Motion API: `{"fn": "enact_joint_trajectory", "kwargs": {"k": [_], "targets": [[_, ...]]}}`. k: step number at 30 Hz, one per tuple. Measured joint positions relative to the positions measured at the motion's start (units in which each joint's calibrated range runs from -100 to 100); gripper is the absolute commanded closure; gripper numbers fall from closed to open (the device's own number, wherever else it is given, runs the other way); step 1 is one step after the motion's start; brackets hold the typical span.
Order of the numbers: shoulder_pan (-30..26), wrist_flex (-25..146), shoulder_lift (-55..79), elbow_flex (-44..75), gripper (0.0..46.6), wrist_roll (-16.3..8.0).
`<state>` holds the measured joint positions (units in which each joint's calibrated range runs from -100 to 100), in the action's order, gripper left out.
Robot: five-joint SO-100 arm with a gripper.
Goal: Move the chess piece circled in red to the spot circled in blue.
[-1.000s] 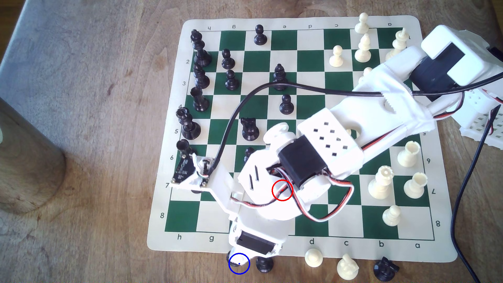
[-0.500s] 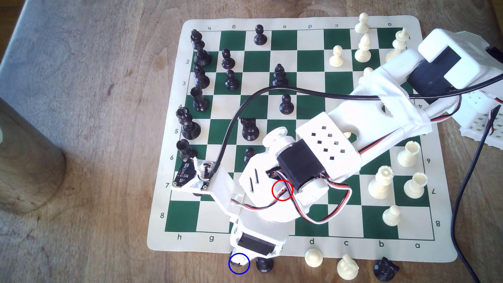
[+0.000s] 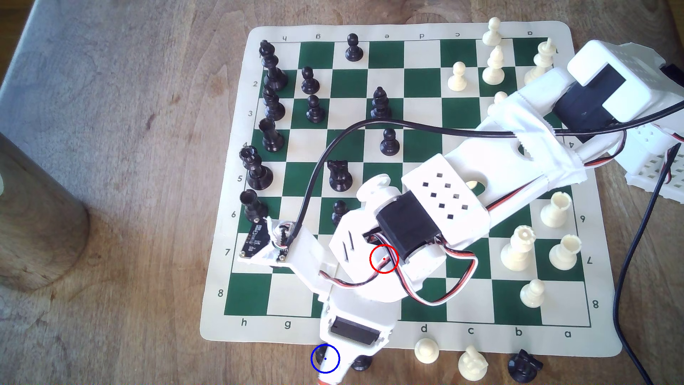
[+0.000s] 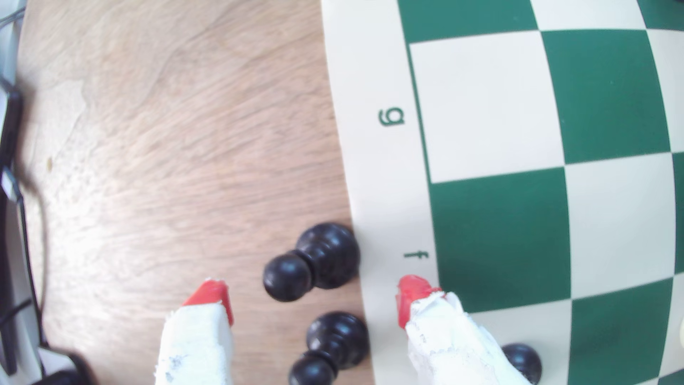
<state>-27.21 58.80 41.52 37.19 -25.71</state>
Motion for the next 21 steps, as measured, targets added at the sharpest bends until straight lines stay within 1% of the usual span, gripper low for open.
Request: {"fn": "enact_joint_trajectory", "kwargs": {"k": [4,10,14,15,18,19,21], "targets": [[0.29,1.67,-1.01,-0.63,18.8,-1.07],[0.44,3.98,-13.41,-4.88,18.8,-1.37],[0.44,4.54,-19.69,-9.49,19.1,-0.39],[0.44,4.54,-23.29,-13.47,19.2,0.34],[0.44,4.54,-28.74,-19.79,19.9,1.42],[0.44,4.54,-33.10,-25.49,19.9,2.15],[0.52,4.54,-36.95,-30.46,20.3,2.98]]}}
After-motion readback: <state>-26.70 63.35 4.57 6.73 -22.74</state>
